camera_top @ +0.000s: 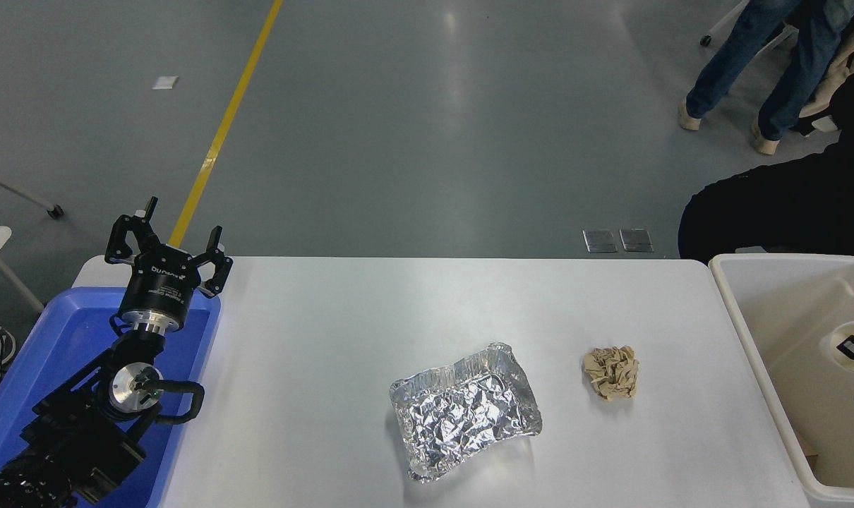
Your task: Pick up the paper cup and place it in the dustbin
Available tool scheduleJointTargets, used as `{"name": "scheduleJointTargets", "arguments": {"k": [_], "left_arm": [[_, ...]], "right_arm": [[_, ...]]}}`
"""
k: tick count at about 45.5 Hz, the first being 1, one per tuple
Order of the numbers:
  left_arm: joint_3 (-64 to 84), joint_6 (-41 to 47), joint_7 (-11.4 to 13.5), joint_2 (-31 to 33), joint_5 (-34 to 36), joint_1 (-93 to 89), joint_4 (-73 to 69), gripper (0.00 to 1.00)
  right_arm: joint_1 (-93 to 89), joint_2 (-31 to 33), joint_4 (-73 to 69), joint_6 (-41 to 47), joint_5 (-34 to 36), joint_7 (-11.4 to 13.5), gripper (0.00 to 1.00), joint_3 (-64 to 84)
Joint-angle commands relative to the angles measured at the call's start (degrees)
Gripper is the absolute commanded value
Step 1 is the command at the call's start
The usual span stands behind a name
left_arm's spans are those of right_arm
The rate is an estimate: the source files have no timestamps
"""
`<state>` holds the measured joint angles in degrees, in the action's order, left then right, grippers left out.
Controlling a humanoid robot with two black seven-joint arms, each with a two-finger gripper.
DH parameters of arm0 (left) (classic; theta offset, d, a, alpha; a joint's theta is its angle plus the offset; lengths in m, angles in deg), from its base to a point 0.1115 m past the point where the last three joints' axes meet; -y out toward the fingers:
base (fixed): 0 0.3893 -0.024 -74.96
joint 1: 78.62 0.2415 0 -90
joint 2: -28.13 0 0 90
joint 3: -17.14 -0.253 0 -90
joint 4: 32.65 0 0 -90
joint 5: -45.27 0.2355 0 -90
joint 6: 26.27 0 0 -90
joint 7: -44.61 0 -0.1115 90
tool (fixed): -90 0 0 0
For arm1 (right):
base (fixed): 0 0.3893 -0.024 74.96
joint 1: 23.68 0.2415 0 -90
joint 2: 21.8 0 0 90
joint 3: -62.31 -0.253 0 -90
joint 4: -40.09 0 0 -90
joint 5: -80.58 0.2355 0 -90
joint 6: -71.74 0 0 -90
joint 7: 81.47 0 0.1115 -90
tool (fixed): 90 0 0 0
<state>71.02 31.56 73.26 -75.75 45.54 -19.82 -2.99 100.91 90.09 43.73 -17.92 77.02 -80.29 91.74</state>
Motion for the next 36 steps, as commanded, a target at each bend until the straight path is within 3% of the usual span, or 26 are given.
{"name": "scheduleJointTargets", "arguments": {"k": [1,4,21,36], "left_arm": [[0.0,0.0,0.0,0.0,0.0,0.0,0.0,0.98],[0.0,0.0,0.0,0.0,0.0,0.0,0.0,0.98],[0.0,0.0,0.0,0.0,0.0,0.0,0.0,0.98],[-0.1,0.0,0.0,0.0,0.0,0.0,0.0,0.98]], "right_arm": [[-0.3,-0.3,-0.2,-2.3,2.3,-0.1,0.79,-0.5],[-0.2,-0.4,-0.4,-3.0,2.3,-0.1,0.99,-0.5],[10.5,0.7,-7.3,-2.3,2.4,-0.1,1.0,1.5],[36.5,0.3,-27.7,-0.6,2.3,0.0,1.0,19.6]]}}
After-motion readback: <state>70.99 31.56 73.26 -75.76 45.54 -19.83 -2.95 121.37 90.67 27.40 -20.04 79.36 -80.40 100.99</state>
